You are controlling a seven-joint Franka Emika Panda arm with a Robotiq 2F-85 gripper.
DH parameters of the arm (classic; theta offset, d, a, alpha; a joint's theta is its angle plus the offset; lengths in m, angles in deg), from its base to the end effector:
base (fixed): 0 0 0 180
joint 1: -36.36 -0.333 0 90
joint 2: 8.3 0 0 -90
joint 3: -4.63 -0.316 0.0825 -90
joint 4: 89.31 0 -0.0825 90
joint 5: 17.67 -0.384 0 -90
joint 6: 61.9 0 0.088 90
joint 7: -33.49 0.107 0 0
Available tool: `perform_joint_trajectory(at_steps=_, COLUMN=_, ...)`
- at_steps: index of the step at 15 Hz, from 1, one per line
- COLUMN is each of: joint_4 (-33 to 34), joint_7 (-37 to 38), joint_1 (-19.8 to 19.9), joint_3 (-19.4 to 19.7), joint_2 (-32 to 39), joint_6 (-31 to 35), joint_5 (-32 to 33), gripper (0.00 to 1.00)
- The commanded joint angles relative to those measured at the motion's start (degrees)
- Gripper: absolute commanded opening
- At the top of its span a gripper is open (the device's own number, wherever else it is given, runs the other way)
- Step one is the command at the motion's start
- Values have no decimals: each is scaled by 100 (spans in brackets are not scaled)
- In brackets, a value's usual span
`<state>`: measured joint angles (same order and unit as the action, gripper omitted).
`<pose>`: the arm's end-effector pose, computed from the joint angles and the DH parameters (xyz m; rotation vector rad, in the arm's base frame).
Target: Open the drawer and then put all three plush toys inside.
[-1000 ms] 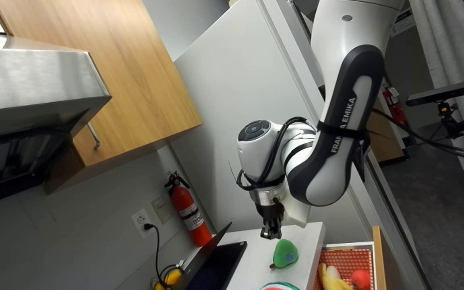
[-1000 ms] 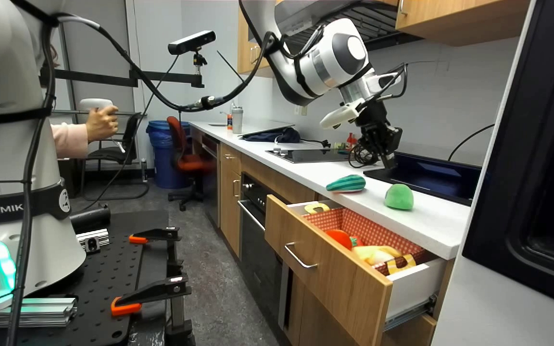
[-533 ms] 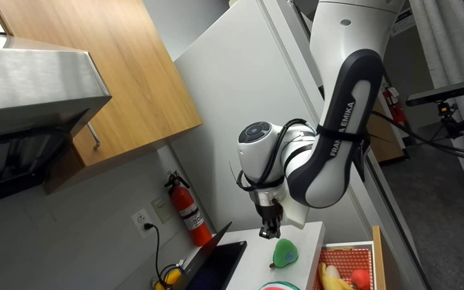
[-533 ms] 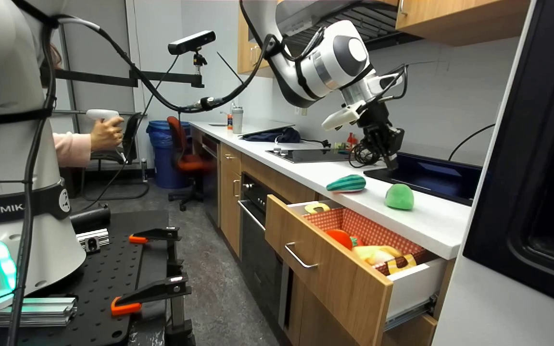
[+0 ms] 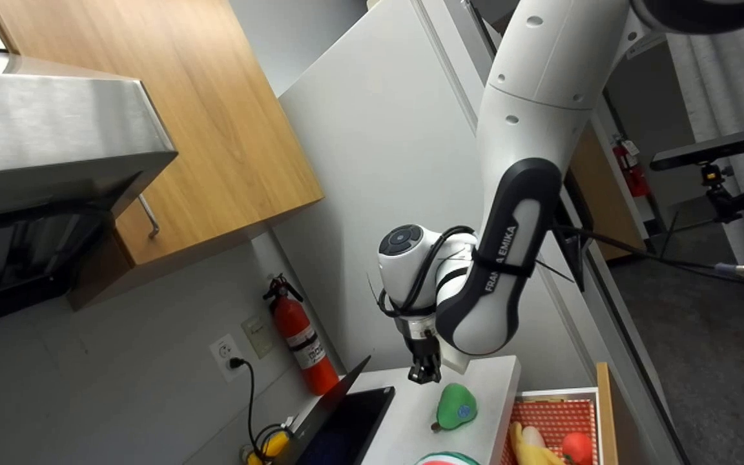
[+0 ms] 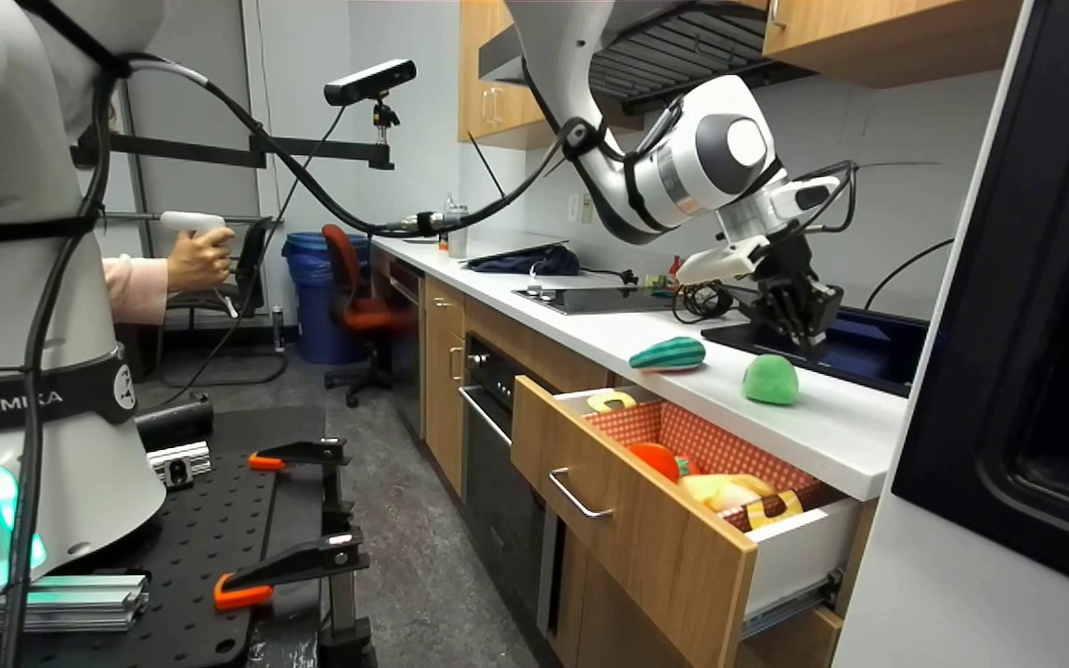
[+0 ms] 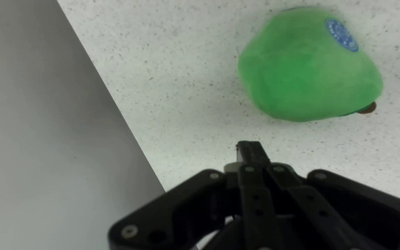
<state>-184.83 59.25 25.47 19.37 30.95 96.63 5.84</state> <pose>0.7170 -0.0027 0.2586 2.7729 -0.1002 0.6683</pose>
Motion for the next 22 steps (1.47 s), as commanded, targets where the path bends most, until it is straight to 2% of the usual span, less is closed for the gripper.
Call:
perform_joint_trajectory(at_steps=1, joint_4=523, joint_7=-372, joint_1=92, joint_3=-47, joint_2=333, joint_6=-157, joint_5=-371, gripper=0)
perform_joint_trajectory(at_steps=5, joint_4=308, joint_7=-649, joint_1=63, joint_3=-91, joint_2=208, joint_6=-275, joint_5=-493, gripper=0)
perform_joint_trajectory(at_steps=21, joint_4=-170, joint_7=-290, joint_1=-670, joint_3=4, joint_2=-73, joint_6=-1246, joint_5=-125, gripper=0)
perform_joint_trajectory(at_steps=22, joint_4=-759, joint_7=-248, joint_1=-650, joint_3=116, joint_2=-367, joint_6=-974, joint_5=6, gripper=0)
